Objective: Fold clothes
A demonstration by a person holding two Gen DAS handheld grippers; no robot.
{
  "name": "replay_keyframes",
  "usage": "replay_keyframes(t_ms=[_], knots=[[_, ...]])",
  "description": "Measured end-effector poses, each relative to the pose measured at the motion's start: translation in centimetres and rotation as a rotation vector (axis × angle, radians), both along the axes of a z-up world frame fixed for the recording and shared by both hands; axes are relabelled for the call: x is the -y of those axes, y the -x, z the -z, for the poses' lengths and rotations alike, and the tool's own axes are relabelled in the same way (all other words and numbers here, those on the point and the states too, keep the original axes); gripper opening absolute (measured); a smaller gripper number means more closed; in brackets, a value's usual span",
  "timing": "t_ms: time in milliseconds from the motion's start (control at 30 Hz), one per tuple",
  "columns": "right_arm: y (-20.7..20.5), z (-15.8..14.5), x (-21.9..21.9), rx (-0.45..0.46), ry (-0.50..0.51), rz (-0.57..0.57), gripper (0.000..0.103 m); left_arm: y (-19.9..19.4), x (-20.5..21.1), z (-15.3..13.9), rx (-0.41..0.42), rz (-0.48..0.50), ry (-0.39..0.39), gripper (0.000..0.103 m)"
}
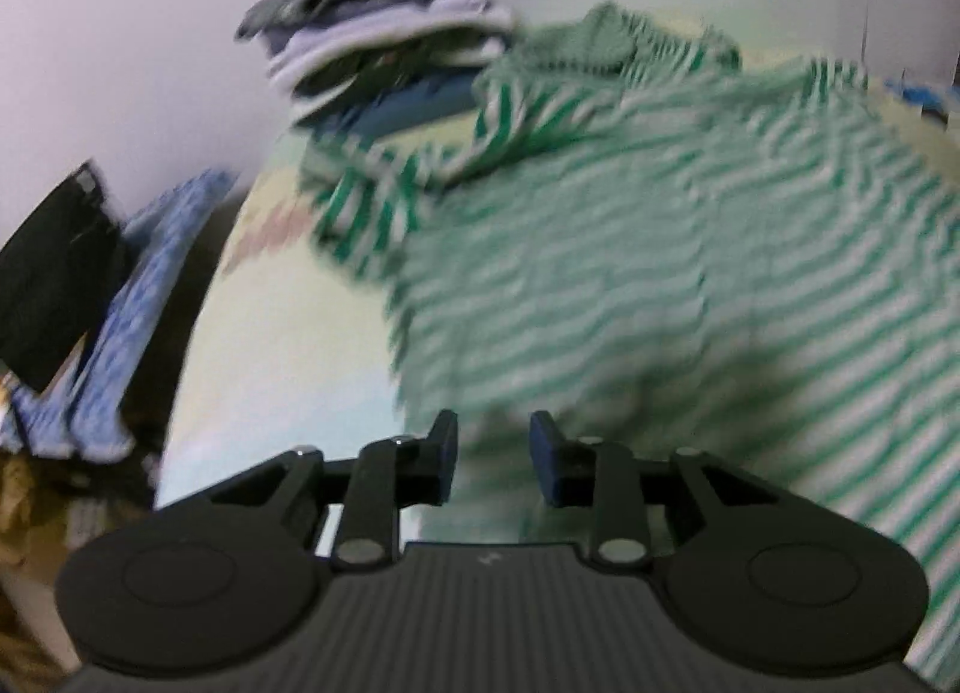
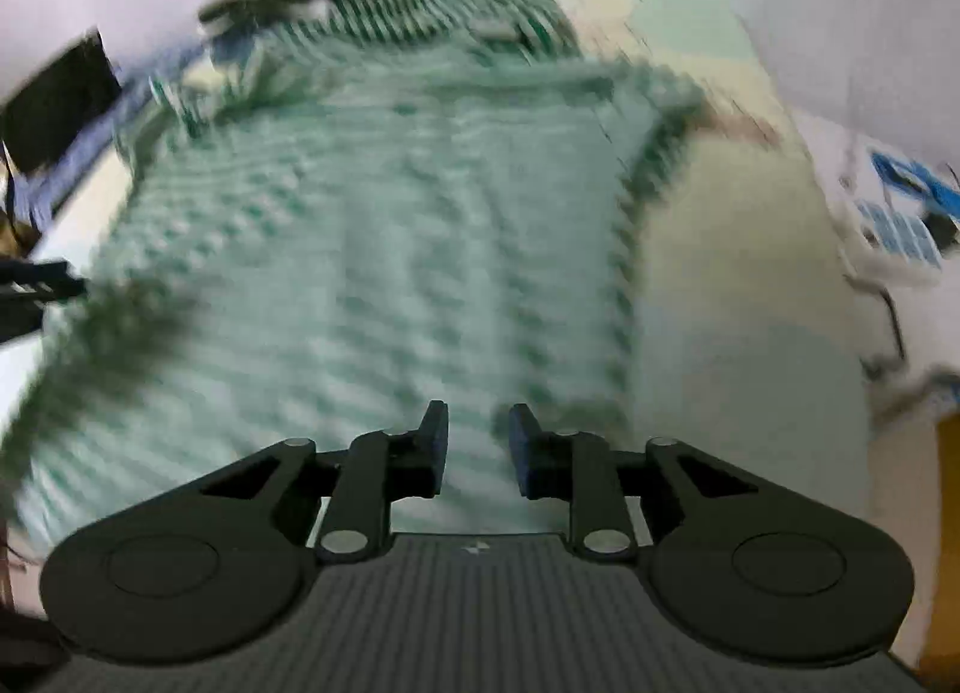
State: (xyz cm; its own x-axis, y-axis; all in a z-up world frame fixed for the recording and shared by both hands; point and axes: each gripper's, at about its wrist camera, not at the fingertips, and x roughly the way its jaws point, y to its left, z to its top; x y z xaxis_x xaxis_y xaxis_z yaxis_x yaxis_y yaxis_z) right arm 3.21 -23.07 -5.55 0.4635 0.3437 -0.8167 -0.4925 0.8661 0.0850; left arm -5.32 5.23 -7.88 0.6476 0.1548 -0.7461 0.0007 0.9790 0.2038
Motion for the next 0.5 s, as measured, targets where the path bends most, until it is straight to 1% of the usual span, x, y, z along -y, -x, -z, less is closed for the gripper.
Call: replay_keyframes(t_ms=[67, 200, 300, 400, 433, 467, 500], knots=[[-1.9, 0.6, -2.4, 0.051, 0.022, -0.003, 0.025, -2.7, 0.0, 0.0, 0.02, 0.014, 0.016, 0.032], [-5.5, 1.8, -5.3, 0.072, 0.036, 0.032, 0.025, -7.9, -0.5, 1.1, 0.018, 0.031, -0.003, 0.032], [-7.4, 2.4, -5.5, 0.081, 0.059, 0.073, 0.026, -10.8, -1.7, 1.6, 0.005, 0.01, -0.014, 0.032], [-9.1, 3.2, -3.8, 0.075, 0.08, 0.142, 0.026, -12.3, -3.8, 2.8, -0.008, -0.037, -0.033, 0.032], [-9.7, 3.4, -3.0, 0.079, 0.081, 0.163, 0.024, -12.7, -4.5, 3.2, -0.001, -0.048, -0.054, 0.032], [-10.2, 3.7, -2.1, 0.083, 0.082, 0.184, 0.018, -13.0, -5.1, 3.5, 0.011, -0.054, -0.069, 0.032], [-10.7, 3.9, -1.3, 0.087, 0.083, 0.204, 0.006, -13.6, -5.7, 3.6, 0.012, -0.068, -0.078, 0.035]])
